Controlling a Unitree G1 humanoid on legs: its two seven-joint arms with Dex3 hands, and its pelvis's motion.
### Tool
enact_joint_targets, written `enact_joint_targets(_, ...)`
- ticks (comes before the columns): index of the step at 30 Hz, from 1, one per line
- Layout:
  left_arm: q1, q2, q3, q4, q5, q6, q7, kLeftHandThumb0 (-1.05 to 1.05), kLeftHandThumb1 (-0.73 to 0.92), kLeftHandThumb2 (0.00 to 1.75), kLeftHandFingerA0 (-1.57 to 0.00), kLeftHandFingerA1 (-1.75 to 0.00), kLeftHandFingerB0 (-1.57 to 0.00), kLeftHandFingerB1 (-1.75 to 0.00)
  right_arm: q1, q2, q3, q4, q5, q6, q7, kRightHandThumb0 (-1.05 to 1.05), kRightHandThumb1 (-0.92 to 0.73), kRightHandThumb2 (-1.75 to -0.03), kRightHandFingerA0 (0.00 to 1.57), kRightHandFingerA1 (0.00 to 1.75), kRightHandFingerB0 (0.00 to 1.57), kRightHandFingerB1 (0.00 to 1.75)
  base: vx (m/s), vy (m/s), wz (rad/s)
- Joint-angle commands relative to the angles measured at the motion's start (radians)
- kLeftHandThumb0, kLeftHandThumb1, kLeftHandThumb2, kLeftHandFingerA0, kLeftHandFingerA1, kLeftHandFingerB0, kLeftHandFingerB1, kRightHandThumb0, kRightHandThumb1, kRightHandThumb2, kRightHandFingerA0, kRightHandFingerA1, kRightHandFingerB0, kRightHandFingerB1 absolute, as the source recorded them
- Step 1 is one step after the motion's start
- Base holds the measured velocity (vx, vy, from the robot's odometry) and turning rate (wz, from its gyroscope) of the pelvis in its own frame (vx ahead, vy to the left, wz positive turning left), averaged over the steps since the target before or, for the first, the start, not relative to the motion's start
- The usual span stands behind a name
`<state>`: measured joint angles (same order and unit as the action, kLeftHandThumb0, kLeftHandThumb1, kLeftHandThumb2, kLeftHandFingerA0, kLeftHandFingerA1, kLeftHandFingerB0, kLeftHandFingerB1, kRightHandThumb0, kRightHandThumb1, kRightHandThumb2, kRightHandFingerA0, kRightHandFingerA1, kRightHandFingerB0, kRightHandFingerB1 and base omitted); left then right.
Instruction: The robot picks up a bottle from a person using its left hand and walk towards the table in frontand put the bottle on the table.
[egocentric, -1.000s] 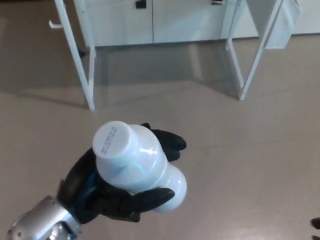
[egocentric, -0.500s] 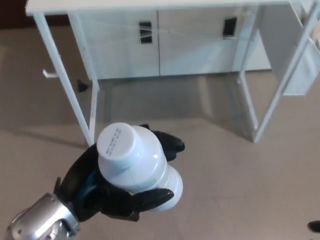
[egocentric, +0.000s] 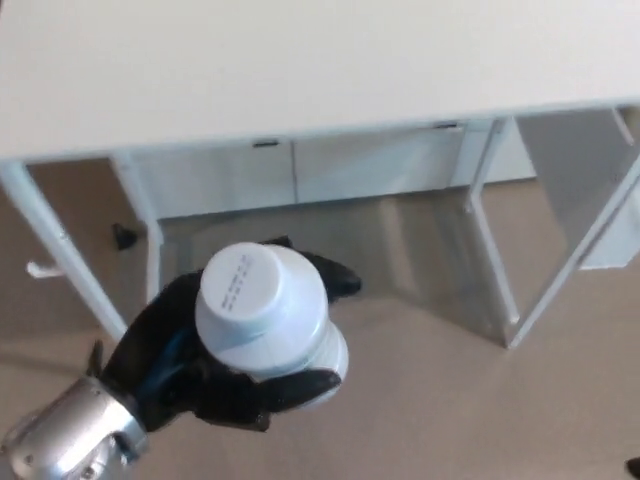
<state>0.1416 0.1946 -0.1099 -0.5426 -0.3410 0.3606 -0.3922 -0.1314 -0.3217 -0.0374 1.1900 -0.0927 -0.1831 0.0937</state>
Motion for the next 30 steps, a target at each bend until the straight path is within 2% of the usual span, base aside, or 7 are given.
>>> enact_joint_targets(1,0.040,0.006,-0.001,-0.018,0.011,-0.043,0.003,-0.21,0.80,0.67,-1.04,-1.18,-0.80,-0.90,0.033,-0.011,0.004,0.008,-0.008,0.005,-0.002,-0.30,-0.67,-0.60,0.69,0.46,0.57,0.41,0.51,0.171,-0.01)
enact_joint_targets(7,0.098,0.011,-0.015,-0.045,0.018,-0.044,0.004,-0.20,0.80,0.68,-1.04,-1.19,-0.80,-0.87,0.087,-0.010,0.015,0.016,-0.010,-0.031,0.015,-0.29,-0.68,-0.59,0.70,0.48,0.55,0.41,0.48,0.130,0.11)
enact_joint_targets(16,0.063,0.013,0.022,-0.039,-0.004,-0.036,-0.003,-0.18,0.80,0.67,-1.04,-1.17,-0.81,-0.83,0.106,-0.014,0.016,0.003,-0.018,-0.038,0.012,-0.32,-0.69,-0.60,0.69,0.47,0.56,0.42,0.45,0.091,0.11)
enact_joint_targets(26,0.012,0.003,0.052,-0.021,-0.014,-0.018,0.006,-0.20,0.80,0.66,-1.04,-1.18,-0.82,-0.85,0.100,-0.018,0.024,0.009,-0.031,-0.019,-0.003,-0.33,-0.69,-0.60,0.74,0.47,0.57,0.40,0.02,0.029,-0.06)
enact_joint_targets(27,0.014,0.001,0.049,-0.018,-0.011,-0.020,0.005,-0.20,0.80,0.66,-1.04,-1.18,-0.82,-0.84,0.105,-0.019,0.023,0.013,-0.030,-0.021,-0.004,-0.40,-0.58,-0.80,0.68,0.59,0.52,0.52,0.11,0.282,0.09)
enact_joint_targets(28,0.013,0.002,0.046,-0.015,-0.003,-0.021,0.008,-0.22,0.80,0.66,-1.04,-1.17,-0.82,-0.85,0.109,-0.019,0.021,0.015,-0.027,-0.027,-0.002,-0.32,-0.68,-0.59,0.74,0.48,0.57,0.41,0.12,0.276,0.16)
enact_joint_targets(30,0.008,0.004,0.039,-0.013,0.014,-0.022,0.014,-0.22,0.80,0.65,-1.03,-1.17,-0.81,-0.85,0.114,-0.018,0.013,0.016,-0.017,-0.034,0.004,-0.32,-0.68,-0.59,0.71,0.47,0.56,0.41,0.01,0.169,0.04)
